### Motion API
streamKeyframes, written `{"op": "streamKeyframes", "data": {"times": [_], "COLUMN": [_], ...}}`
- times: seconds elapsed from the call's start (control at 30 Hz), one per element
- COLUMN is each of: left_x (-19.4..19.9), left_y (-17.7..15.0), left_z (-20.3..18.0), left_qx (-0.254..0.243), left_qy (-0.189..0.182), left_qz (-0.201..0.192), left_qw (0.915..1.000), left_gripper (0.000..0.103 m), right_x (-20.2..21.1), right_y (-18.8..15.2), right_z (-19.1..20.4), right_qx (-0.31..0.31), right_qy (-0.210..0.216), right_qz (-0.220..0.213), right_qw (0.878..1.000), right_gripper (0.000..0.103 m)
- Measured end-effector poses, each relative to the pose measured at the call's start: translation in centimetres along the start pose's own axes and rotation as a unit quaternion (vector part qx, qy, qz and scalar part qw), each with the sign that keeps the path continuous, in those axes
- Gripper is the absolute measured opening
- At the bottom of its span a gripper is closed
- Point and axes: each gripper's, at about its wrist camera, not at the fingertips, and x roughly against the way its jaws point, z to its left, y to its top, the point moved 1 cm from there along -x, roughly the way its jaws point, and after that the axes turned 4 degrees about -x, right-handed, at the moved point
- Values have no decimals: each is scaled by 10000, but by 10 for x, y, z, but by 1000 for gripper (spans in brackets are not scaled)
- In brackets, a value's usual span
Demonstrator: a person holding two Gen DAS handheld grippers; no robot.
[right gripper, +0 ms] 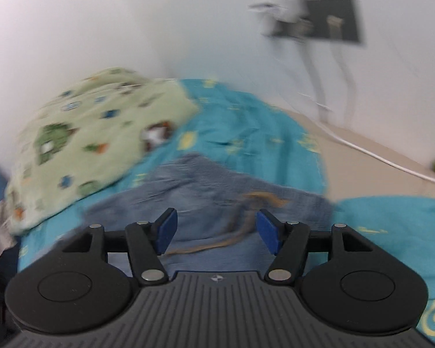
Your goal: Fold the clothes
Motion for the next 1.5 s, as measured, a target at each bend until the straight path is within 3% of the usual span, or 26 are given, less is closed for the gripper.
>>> {"op": "streamKeyframes", "data": {"times": [0.27, 0.4, 0.63, 0.73, 0.87, 1.17, 1.33, 1.47, 1.5], "left_x": [1, 0, -3, -6, -5, -59, -116, -153, -155], "left_y": [-1, -1, -3, -2, 3, 44, 43, 34, 33], "left_z": [-6, -4, 1, 3, 18, 68, 114, 153, 159], "left_qx": [-289, -283, -253, -179, 268, 1312, 2079, 2743, 2892], "left_qy": [96, 80, 162, 191, 167, 608, 725, 666, 543], "left_qz": [-32, -8, 66, 87, 68, 434, 634, 749, 577], "left_qw": [9995, 9996, 9995, 9996, 9995, 9885, 9734, 9564, 9540], "left_gripper": [40, 41, 41, 41, 44, 49, 49, 45, 46], "right_x": [3, -5, -43, -43, -35, -62, -76, -82, -85], "right_y": [-51, -83, -159, -169, -164, -175, -179, -181, -181], "right_z": [105, 139, 151, 155, 158, 157, 157, 153, 153], "right_qx": [840, 1252, 1603, 1836, 1804, 1503, 1408, 1234, 1180], "right_qy": [1199, 1564, 1943, 1946, 2083, 2074, 2125, 2221, 2233], "right_qz": [475, 581, 1112, 1087, 893, 1344, 1529, 1683, 1725], "right_qw": [9881, 9780, 9613, 9574, 9571, 9573, 9548, 9524, 9521], "right_gripper": [64, 64, 63, 63, 63, 63, 63, 63, 63]}}
